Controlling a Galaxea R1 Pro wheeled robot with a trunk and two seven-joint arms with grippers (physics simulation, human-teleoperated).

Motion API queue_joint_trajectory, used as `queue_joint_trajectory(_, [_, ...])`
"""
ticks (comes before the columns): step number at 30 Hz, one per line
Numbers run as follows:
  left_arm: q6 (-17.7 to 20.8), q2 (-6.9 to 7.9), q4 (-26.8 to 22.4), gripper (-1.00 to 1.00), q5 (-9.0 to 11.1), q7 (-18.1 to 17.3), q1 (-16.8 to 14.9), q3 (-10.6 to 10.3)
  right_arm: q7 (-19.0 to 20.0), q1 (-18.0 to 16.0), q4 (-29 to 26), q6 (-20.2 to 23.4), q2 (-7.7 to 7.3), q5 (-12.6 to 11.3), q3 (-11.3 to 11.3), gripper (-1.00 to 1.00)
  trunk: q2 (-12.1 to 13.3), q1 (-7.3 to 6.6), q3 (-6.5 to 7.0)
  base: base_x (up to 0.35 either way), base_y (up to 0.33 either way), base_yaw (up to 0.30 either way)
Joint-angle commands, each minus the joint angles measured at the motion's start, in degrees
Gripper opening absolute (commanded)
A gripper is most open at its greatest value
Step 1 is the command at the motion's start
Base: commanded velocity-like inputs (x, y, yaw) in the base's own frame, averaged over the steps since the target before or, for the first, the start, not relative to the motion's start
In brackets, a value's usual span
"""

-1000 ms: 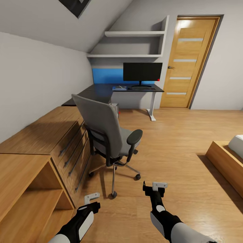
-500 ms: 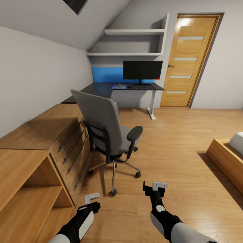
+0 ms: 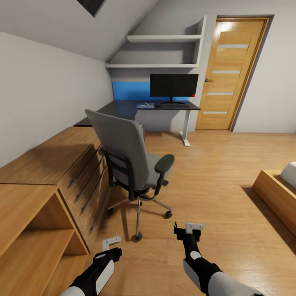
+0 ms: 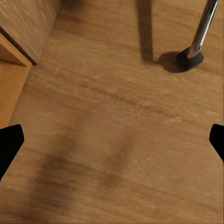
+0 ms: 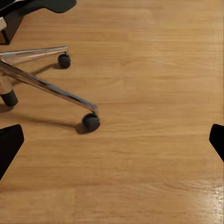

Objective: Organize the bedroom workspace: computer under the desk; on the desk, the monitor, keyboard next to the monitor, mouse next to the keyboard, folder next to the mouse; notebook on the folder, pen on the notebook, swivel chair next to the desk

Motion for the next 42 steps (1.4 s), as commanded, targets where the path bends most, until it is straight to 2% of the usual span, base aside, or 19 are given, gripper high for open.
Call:
queue_joint_trajectory(1, [-0.11,0.05,0.0,1.0,0.45,0.49,-0.02,-0.53,-0.28,-0.05,0.1,-0.2,-0.01,-0.46,0.51,1.0,-0.02,0.02,-0.05,0.268,0.0,0.0])
queue_joint_trajectory(8, [-0.78,0.05,0.16,1.0,0.42,0.47,-0.04,-0.64,-0.24,-0.05,0.26,-0.18,0.73,-0.37,0.82,1.0,-0.02,0.02,-0.05,0.138,0.0,0.0])
queue_joint_trajectory(11, [-0.83,0.05,0.11,1.0,0.43,0.38,-0.02,-0.64,-0.24,-0.05,0.58,-0.18,0.92,0.98,0.86,1.0,-0.02,0.02,-0.05,0.039,0.0,0.0])
queue_joint_trajectory(12, [-0.84,-0.02,0.08,1.0,0.46,0.25,-0.03,-0.65,-0.26,-0.04,1.19,-0.19,0.95,2.24,0.87,1.0,-0.42,0.24,-0.23,0.005,0.0,0.0])
queue_joint_trajectory(21, [-0.76,-0.02,0.07,1.0,0.51,0.26,-0.04,-0.64,-0.27,-0.05,1.42,-0.19,0.95,2.63,0.84,1.0,-4.03,2.21,-1.85,0.001,0.0,0.0])
queue_joint_trajectory(32, [-0.86,0.05,0.15,1.0,0.47,0.21,-0.03,-0.63,-0.27,-0.04,1.43,-0.19,0.96,2.66,0.87,1.0,-4.03,2.21,-1.85,0.011,0.0,0.0])
queue_joint_trajectory(42, [-0.93,0.05,0.16,1.0,0.46,0.21,-0.03,-0.64,-0.27,-0.05,1.43,-0.18,0.96,2.71,0.87,1.0,-4.03,2.21,-1.85,0.265,0.0,0.0])
